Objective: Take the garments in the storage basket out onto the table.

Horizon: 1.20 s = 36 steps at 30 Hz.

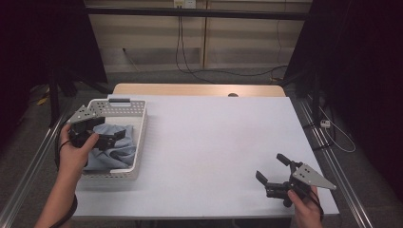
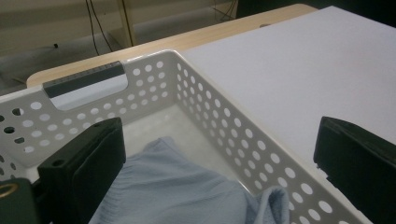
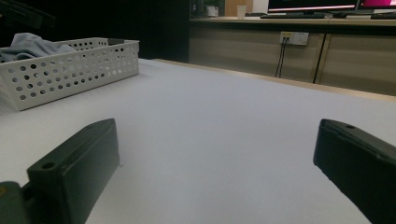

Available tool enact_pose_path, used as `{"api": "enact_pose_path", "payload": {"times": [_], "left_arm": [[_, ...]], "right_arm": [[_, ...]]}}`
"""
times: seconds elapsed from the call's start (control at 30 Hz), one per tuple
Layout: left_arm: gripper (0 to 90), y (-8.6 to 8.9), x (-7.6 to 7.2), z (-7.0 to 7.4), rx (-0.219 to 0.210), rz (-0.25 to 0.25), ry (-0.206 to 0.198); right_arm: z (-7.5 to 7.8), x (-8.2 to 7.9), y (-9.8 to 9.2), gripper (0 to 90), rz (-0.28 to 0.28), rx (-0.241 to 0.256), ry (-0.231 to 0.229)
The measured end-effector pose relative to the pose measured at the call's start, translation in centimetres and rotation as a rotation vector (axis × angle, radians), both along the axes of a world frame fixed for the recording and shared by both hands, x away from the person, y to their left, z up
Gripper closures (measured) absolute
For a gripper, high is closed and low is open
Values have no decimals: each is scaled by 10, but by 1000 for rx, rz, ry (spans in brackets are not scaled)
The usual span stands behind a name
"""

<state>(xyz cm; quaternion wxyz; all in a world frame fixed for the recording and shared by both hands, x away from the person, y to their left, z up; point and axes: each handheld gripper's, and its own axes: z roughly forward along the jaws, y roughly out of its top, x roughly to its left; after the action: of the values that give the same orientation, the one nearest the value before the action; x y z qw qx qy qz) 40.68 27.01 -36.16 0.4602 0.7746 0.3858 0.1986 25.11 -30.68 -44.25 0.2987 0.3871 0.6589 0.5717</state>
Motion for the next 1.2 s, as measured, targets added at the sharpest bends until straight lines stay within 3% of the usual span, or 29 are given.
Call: {"api": "enact_pose_path", "payload": {"times": [0.37,0.73,1.2], "left_arm": [[30,2,14,-8,59,23,59],[34,1,26,-11,104,-1,111],[37,1,38,-29,143,-35,201]], "right_arm": [[0,0,0,2,6,0,-1],[-1,1,0,2,5,-8,3],[-1,1,0,2,11,-8,6]]}}
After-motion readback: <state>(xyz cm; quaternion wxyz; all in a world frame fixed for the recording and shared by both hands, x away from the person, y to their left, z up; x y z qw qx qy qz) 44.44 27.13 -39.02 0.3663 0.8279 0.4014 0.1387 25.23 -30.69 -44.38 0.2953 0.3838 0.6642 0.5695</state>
